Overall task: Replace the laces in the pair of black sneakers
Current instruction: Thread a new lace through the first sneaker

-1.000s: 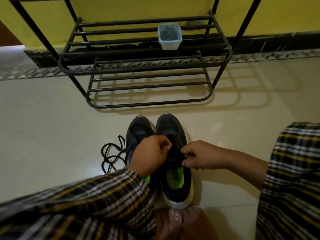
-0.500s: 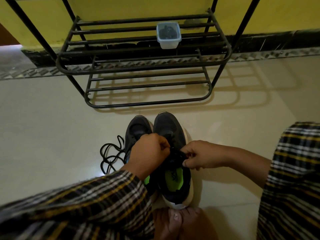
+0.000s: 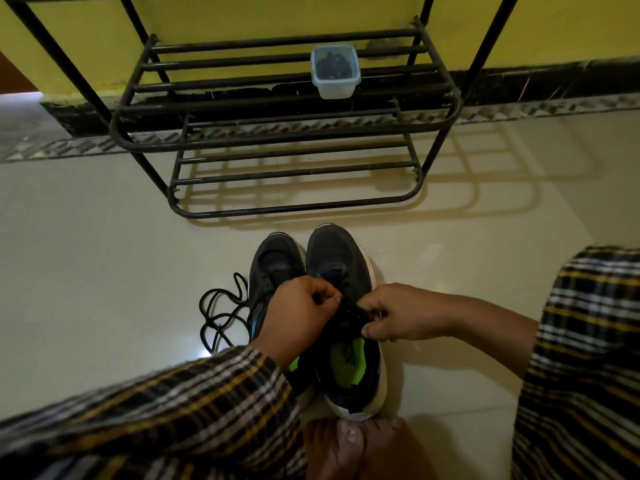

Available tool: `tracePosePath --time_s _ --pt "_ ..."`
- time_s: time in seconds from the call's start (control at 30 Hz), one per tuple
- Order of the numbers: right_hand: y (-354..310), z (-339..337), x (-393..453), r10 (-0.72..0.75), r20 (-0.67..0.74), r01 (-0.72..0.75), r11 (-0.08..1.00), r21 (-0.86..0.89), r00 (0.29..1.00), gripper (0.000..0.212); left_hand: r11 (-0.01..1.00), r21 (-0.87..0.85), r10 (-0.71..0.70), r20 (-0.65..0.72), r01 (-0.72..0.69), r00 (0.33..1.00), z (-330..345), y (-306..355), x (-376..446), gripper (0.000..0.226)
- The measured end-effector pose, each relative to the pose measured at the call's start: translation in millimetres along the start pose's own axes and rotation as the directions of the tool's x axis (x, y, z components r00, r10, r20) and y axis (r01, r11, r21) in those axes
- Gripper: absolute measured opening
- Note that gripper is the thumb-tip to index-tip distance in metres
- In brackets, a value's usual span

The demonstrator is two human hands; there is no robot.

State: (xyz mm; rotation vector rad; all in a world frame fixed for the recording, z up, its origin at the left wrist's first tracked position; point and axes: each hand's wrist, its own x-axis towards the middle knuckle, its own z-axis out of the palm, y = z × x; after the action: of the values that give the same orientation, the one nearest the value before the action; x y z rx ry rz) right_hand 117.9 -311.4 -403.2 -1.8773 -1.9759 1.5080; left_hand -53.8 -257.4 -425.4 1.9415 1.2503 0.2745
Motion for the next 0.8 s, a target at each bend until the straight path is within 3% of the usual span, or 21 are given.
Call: tracePosePath --time_s 0.63,0.8 --pt "-2.0 1.7 -0.4 -0.001 -0.01 0.001 1.0 -0.024 1.0 0.021 0.994 -0.112 0.02 0.0 -0.02 1.0 1.7 -2.3 0.5 0.007" --pt "-3.9 1.9 -0.2 -0.004 -0.002 0.003 0.999 -0.041 1.0 0.019 0.991 -0.133 0.021 0.016 -0.019 1.0 2.5 0.6 -1.3 0.018"
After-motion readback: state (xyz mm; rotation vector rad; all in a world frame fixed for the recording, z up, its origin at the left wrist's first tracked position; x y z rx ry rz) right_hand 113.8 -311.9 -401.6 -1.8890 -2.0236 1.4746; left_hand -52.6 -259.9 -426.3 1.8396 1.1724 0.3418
